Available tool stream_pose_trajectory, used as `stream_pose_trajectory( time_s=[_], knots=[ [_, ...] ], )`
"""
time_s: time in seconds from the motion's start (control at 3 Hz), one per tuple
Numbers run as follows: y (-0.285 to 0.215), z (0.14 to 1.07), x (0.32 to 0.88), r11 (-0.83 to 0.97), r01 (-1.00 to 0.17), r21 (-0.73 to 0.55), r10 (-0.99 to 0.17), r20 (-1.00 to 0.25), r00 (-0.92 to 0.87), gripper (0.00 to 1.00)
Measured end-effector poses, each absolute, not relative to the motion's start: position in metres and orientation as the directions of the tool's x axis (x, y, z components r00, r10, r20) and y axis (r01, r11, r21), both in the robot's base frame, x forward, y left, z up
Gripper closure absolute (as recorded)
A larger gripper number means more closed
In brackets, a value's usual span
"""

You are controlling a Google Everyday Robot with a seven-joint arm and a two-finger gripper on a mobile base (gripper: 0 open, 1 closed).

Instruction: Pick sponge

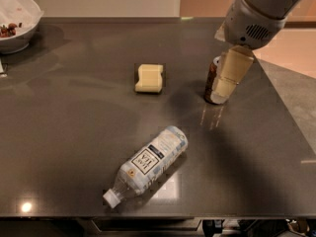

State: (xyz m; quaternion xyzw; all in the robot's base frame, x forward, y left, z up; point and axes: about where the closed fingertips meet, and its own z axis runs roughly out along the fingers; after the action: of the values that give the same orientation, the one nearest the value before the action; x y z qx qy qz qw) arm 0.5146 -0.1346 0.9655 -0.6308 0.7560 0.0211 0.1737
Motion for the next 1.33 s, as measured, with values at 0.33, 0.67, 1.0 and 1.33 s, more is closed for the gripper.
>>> stream_pose_trajectory(
  time_s=[0.33,0.67,1.0,1.33],
  knots=[
    [-0.094,0.957,0.542,0.219,-0.963,-0.155,-0.933,-0.322,-0.161,0.00],
    [-0.054,0.937,0.563,0.251,-0.961,-0.116,-0.919,-0.340,-0.200,0.00],
    [-0.023,0.915,0.578,0.306,-0.946,-0.108,-0.906,-0.337,-0.255,0.00],
    [-0.008,0.883,0.593,0.380,-0.922,-0.074,-0.884,-0.321,-0.338,0.00]
  ],
)
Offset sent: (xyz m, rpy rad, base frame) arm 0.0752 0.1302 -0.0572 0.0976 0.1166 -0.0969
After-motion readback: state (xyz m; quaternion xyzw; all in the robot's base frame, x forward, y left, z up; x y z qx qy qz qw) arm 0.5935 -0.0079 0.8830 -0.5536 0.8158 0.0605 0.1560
